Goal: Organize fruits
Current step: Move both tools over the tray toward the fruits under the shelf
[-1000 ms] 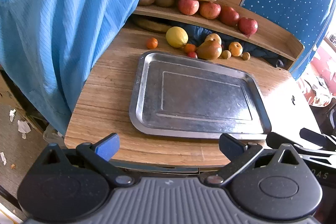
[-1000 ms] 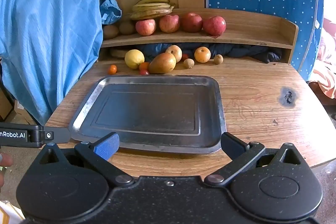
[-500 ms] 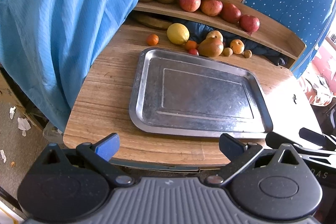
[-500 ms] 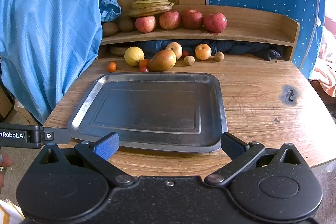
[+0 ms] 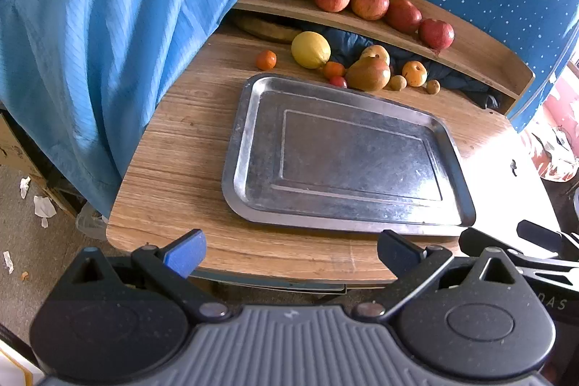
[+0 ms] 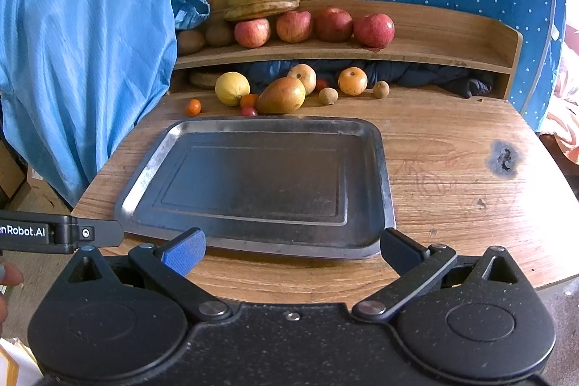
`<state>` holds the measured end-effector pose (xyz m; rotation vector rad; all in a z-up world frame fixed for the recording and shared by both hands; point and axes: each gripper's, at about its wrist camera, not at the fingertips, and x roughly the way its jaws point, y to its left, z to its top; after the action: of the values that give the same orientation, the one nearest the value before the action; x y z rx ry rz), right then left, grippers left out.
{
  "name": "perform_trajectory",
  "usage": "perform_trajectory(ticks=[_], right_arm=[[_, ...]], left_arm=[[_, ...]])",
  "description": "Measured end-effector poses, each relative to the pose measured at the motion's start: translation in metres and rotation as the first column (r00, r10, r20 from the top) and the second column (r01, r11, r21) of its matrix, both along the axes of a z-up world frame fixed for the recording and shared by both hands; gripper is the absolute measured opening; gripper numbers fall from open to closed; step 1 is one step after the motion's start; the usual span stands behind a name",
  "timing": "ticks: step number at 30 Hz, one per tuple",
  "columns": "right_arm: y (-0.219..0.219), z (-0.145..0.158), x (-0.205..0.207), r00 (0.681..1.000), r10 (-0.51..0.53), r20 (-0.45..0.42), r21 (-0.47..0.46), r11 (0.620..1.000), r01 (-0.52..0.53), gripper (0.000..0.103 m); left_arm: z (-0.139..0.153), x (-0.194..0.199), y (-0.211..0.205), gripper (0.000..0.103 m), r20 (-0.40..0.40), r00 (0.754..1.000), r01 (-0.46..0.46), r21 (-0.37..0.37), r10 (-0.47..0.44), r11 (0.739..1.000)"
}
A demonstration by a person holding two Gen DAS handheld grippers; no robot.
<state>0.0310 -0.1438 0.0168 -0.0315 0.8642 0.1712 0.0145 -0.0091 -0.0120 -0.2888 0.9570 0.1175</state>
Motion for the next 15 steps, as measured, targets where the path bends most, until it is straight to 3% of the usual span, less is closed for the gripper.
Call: perform_trajectory(ticks=[15], right_arm=[[-0.01, -0.008, 0.012, 0.999, 0.01, -0.033, 0.026, 1.0, -0.01, 0.102]], left_arm=[[-0.007, 0.013, -0.008, 0.102, -0.045, 0.999, -0.001, 0.016, 0.001, 1.0]])
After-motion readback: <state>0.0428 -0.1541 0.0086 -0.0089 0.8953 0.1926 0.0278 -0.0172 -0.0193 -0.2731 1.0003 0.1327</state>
